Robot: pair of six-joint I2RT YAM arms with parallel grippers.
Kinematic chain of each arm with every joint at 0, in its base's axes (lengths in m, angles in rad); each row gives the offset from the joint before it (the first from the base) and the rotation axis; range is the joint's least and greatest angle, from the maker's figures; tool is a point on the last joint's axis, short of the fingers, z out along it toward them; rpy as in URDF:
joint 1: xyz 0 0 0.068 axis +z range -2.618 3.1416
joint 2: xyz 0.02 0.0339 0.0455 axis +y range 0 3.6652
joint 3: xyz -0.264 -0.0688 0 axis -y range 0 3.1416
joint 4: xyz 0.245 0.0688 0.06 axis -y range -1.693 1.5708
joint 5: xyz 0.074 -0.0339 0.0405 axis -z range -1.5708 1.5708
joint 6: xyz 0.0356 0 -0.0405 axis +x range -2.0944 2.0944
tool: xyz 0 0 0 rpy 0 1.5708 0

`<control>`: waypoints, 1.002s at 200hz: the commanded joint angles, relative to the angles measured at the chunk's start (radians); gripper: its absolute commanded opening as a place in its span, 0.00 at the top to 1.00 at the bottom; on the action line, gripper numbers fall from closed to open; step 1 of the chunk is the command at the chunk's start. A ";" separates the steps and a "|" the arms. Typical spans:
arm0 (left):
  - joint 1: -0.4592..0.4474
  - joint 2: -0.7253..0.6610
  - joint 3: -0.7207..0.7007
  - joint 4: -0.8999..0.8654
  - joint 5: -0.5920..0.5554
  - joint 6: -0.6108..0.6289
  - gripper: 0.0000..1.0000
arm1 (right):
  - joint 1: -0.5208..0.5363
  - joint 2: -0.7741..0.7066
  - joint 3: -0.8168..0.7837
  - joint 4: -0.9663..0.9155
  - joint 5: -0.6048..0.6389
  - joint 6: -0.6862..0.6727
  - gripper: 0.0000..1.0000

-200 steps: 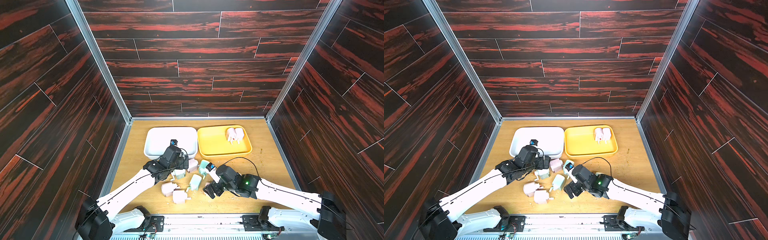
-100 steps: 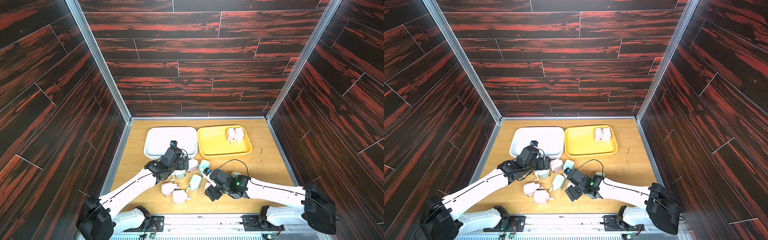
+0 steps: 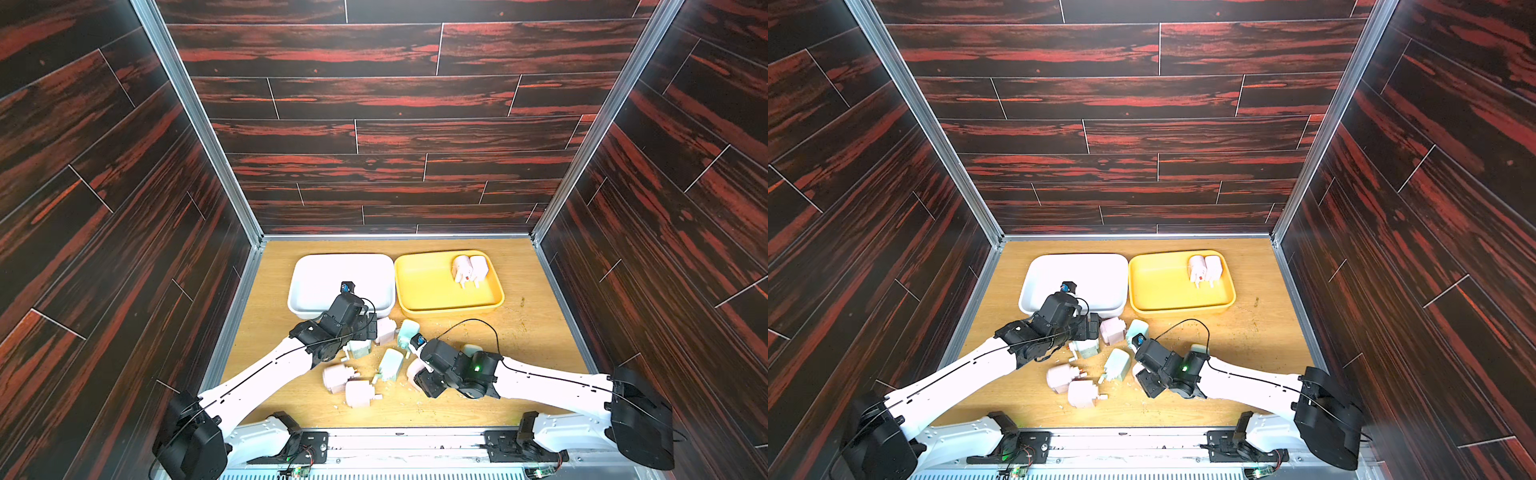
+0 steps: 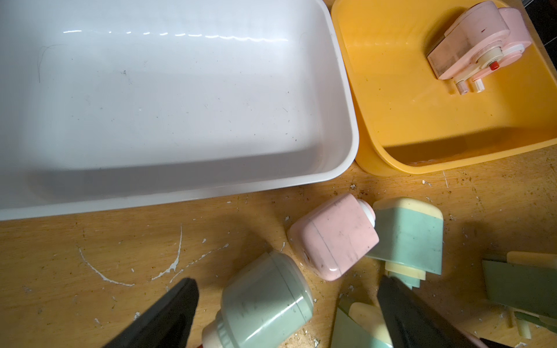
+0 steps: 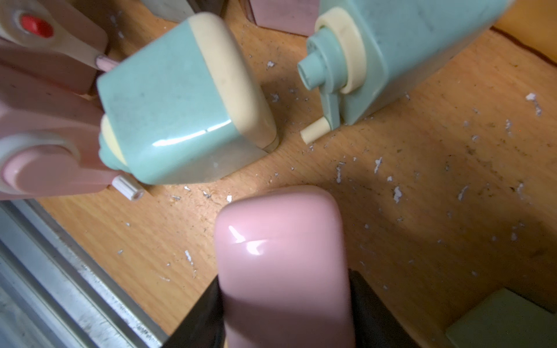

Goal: Place the pencil sharpeners by color into the storage box
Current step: Pick up the pencil sharpener from the center of the board.

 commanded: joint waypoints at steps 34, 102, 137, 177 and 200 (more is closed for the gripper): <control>-0.004 0.009 -0.004 -0.008 -0.004 0.001 0.00 | 0.006 -0.004 0.010 -0.085 0.056 0.029 0.96; -0.004 0.004 -0.001 -0.001 -0.004 -0.010 0.00 | 0.006 0.007 0.074 -0.266 0.151 0.136 1.00; -0.004 0.019 0.007 0.026 -0.010 -0.020 0.00 | 0.001 -0.025 0.120 -0.282 0.205 0.149 1.00; -0.004 0.042 0.012 0.073 -0.015 -0.038 0.00 | -0.020 -0.026 0.197 -0.337 0.282 0.119 1.00; -0.004 0.059 0.014 0.100 -0.014 -0.043 0.00 | -0.043 -0.063 0.242 -0.346 0.332 0.100 1.00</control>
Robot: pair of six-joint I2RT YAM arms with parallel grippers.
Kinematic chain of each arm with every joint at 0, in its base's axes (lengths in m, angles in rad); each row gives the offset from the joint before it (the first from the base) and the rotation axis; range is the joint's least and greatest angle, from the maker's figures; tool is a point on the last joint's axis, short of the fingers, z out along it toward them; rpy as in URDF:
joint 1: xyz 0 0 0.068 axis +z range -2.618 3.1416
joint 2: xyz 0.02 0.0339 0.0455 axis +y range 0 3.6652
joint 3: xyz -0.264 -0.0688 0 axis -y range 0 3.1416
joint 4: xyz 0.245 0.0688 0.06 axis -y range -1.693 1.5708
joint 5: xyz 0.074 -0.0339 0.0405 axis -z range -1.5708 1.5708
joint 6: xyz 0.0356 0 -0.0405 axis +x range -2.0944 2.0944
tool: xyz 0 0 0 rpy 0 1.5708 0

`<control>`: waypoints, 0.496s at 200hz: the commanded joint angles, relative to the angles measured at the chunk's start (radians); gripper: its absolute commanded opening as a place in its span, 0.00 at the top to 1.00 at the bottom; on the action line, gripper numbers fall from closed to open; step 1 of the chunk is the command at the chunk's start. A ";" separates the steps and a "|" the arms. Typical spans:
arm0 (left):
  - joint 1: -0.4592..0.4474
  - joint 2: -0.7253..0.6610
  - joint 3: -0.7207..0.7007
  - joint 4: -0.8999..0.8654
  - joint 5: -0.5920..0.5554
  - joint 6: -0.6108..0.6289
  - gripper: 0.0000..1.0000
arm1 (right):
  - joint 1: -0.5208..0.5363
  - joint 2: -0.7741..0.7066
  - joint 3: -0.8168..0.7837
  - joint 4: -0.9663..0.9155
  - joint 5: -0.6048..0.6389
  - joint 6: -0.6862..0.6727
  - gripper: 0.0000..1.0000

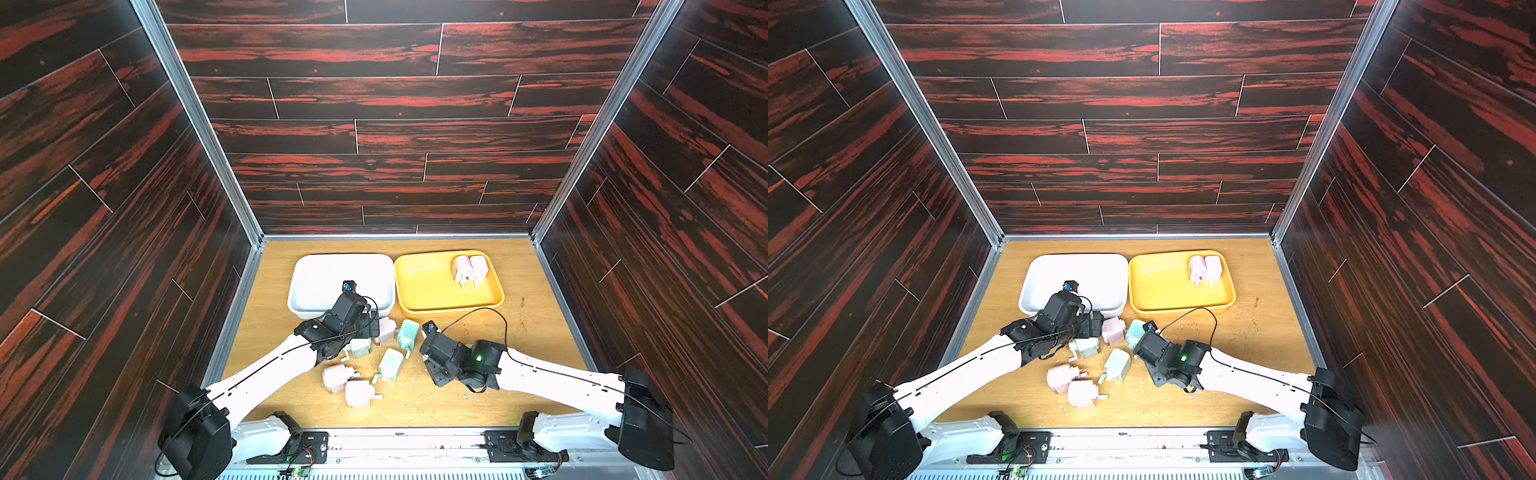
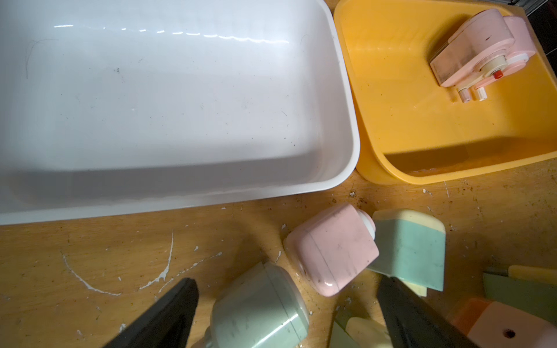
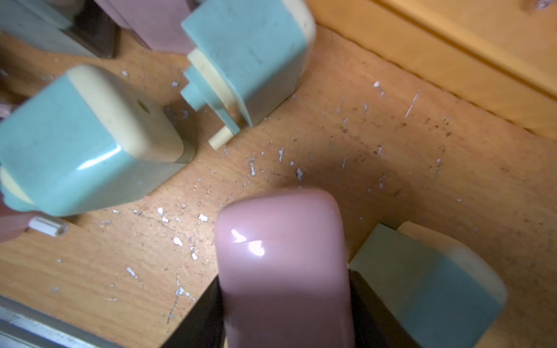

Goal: Place the pencil sharpeners by color into the storage box
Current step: Pick up the pencil sharpener from the center of the board, then place the pencil sharpener in the storage box.

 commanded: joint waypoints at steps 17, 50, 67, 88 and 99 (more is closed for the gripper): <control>-0.004 0.031 0.019 0.060 -0.014 -0.020 0.00 | -0.067 -0.096 0.067 0.026 0.092 -0.049 1.00; -0.004 0.056 0.038 0.093 -0.010 -0.027 0.00 | -0.178 -0.164 0.044 0.241 0.058 -0.100 1.00; -0.004 0.062 0.043 0.109 -0.007 -0.024 0.00 | -0.240 -0.177 0.025 0.370 0.058 -0.131 1.00; -0.005 0.073 0.061 0.116 0.016 0.000 0.00 | -0.316 -0.169 0.010 0.515 0.057 -0.153 1.00; -0.004 0.071 0.073 0.118 0.030 0.014 0.00 | -0.341 -0.158 0.001 0.581 0.042 -0.176 1.00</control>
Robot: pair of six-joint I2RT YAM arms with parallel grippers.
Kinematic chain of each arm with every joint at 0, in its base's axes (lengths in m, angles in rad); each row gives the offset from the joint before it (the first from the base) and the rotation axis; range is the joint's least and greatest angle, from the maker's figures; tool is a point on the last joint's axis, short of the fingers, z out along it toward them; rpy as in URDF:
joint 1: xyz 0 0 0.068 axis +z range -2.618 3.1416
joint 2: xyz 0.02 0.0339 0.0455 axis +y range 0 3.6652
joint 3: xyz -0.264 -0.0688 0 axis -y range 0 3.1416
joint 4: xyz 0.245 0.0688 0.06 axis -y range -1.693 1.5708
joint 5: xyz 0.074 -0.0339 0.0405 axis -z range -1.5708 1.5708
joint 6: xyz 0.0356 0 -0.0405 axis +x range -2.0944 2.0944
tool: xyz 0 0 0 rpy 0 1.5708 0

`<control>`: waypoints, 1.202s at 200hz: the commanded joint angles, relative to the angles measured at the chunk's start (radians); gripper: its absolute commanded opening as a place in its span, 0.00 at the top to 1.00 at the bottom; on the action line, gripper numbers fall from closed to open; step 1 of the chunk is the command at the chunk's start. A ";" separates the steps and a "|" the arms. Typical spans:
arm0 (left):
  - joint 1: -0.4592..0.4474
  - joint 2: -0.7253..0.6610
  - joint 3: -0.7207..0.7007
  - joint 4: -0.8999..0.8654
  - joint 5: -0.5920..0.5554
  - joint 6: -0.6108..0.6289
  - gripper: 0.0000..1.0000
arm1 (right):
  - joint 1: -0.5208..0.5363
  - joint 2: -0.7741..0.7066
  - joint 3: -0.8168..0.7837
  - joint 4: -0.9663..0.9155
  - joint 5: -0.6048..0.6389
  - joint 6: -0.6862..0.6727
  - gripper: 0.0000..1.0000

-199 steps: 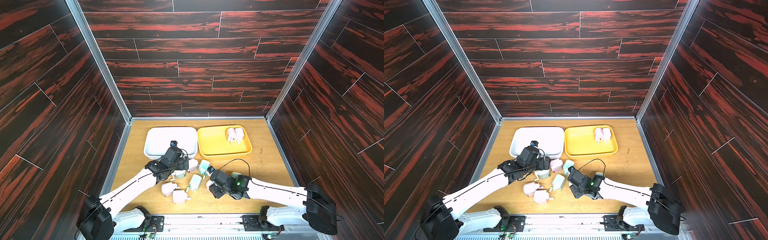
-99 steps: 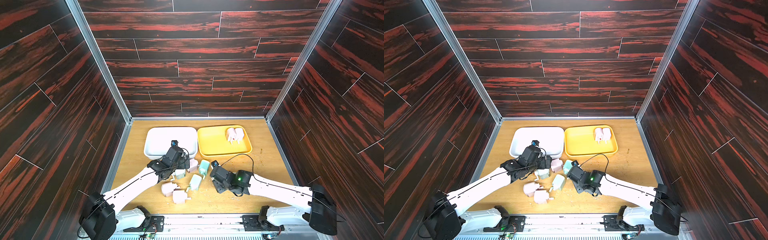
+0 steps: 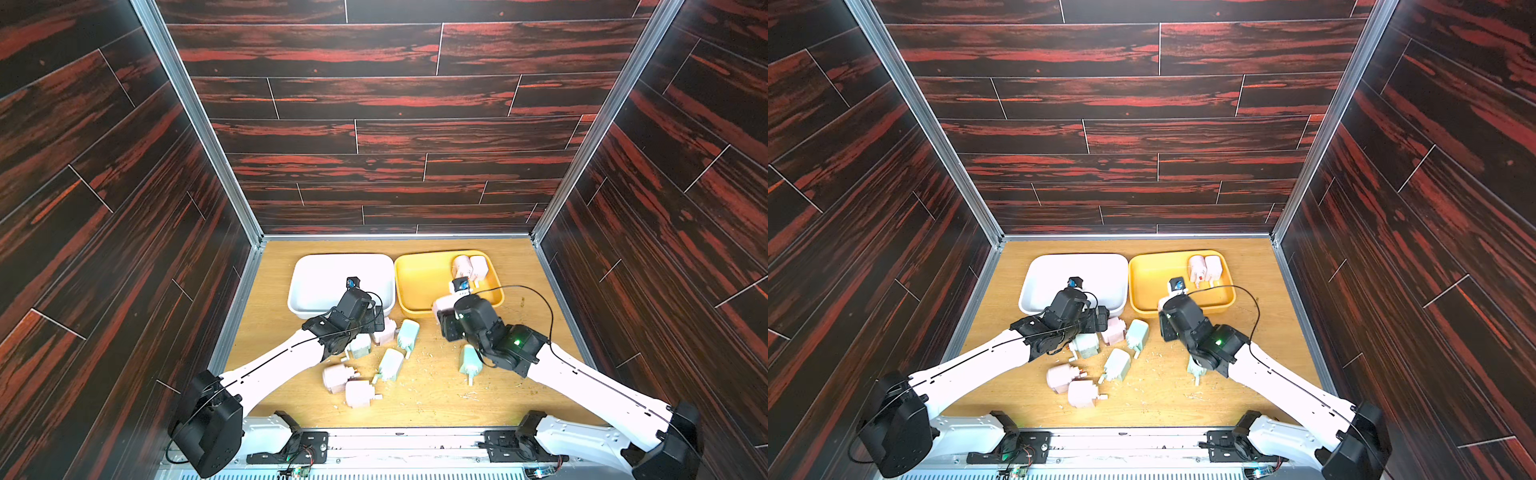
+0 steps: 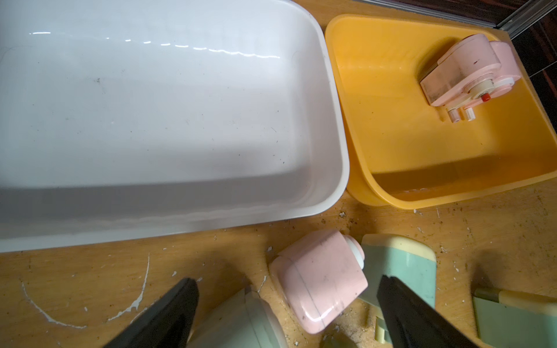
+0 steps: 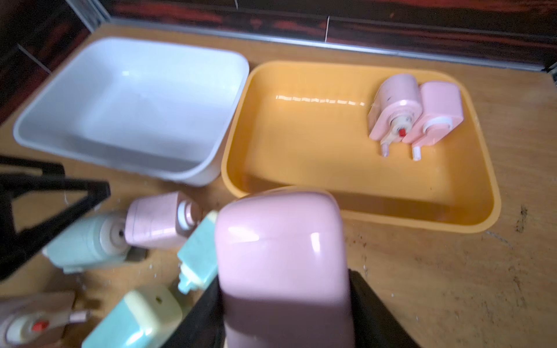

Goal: Place the pencil sharpeners by color into the storage box
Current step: Place the pencil sharpener in the storage box.

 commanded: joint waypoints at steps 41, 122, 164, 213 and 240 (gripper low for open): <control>-0.004 0.012 0.083 0.057 -0.013 0.057 0.00 | -0.164 0.130 0.042 0.306 -0.049 -0.142 1.00; -0.003 0.236 0.267 0.056 -0.041 0.083 0.00 | -0.266 0.434 0.273 0.217 -0.057 -0.178 1.00; 0.000 0.348 0.375 0.034 -0.091 0.119 0.00 | -0.288 0.570 0.387 0.134 0.004 -0.216 1.00; 0.007 0.494 0.506 0.016 -0.123 0.146 0.00 | -0.309 0.734 0.552 0.009 0.041 -0.243 1.00; 0.011 0.547 0.554 0.011 -0.122 0.156 0.00 | -0.312 0.789 0.612 -0.021 0.043 -0.241 1.00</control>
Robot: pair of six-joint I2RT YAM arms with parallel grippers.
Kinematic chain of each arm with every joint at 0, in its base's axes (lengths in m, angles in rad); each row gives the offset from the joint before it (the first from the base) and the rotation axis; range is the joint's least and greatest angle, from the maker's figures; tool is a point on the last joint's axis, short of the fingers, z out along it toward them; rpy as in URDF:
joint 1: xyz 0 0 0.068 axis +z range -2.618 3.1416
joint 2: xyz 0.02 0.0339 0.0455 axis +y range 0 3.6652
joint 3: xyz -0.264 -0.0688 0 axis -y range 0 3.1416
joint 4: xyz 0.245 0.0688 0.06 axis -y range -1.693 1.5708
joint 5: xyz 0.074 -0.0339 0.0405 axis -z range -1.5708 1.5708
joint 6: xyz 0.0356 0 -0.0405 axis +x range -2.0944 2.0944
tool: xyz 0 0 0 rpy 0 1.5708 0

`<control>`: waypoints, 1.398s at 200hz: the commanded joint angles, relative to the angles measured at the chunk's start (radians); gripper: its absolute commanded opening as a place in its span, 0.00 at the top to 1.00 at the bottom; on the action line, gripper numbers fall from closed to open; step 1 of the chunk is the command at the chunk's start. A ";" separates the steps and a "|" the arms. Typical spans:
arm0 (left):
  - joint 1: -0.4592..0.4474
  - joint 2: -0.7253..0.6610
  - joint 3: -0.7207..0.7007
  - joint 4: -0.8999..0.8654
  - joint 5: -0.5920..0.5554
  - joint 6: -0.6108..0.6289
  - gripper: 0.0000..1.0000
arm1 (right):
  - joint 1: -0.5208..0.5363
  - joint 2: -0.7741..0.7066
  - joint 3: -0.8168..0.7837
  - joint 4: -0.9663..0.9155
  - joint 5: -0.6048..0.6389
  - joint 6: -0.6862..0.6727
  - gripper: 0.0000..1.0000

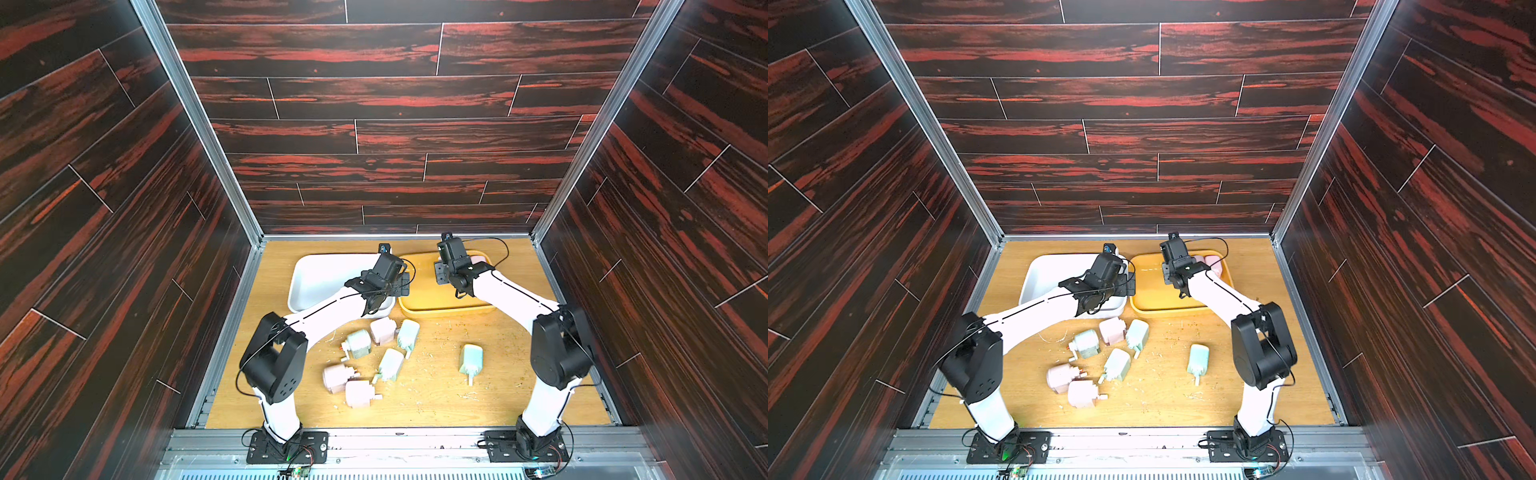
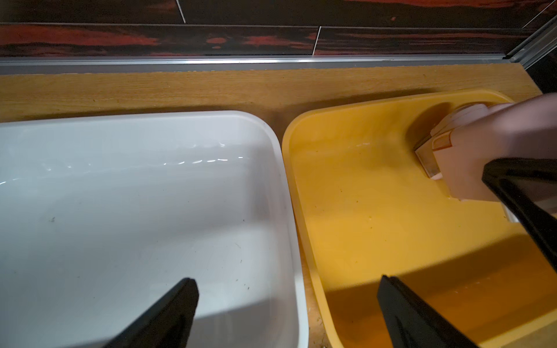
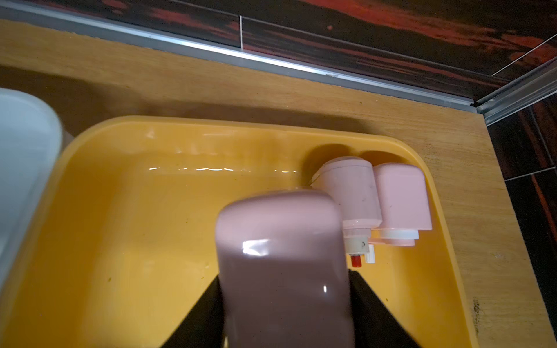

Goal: Place the pencil sharpeners by color into the storage box
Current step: Place the pencil sharpener in the storage box.

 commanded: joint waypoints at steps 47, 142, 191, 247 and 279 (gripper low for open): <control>0.026 0.110 0.107 -0.048 -0.003 0.025 0.00 | -0.007 0.159 0.205 -0.141 0.053 0.013 1.00; 0.072 0.212 0.182 -0.078 0.063 0.009 0.00 | -0.008 0.369 0.459 -0.326 0.125 0.093 0.99; 0.077 0.232 0.183 -0.079 0.068 0.008 0.00 | -0.008 0.435 0.522 -0.370 0.159 0.127 0.81; 0.087 0.238 0.172 -0.079 0.064 0.005 0.00 | -0.008 0.459 0.534 -0.378 0.180 0.148 0.55; 0.090 0.238 0.170 -0.079 0.064 0.005 0.00 | -0.006 0.457 0.536 -0.383 0.179 0.150 0.44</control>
